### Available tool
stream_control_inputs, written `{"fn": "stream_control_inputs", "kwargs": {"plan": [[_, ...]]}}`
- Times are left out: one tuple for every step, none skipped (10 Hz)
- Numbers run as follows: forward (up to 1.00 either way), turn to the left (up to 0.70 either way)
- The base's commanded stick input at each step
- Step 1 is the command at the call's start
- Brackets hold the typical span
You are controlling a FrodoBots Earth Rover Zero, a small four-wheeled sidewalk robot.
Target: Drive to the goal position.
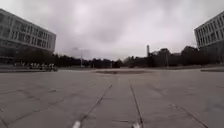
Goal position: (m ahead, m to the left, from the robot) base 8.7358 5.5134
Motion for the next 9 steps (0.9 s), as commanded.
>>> {"fn": "stream_control_inputs", "kwargs": {"plan": [[0.7,0.0],[0.7,0.0],[0.7,0.0],[0.7,-0.08],[0.7,-0.25],[0.7,-0.31],[0.7,-0.07],[0.7,0.0],[0.7,0.0]]}}
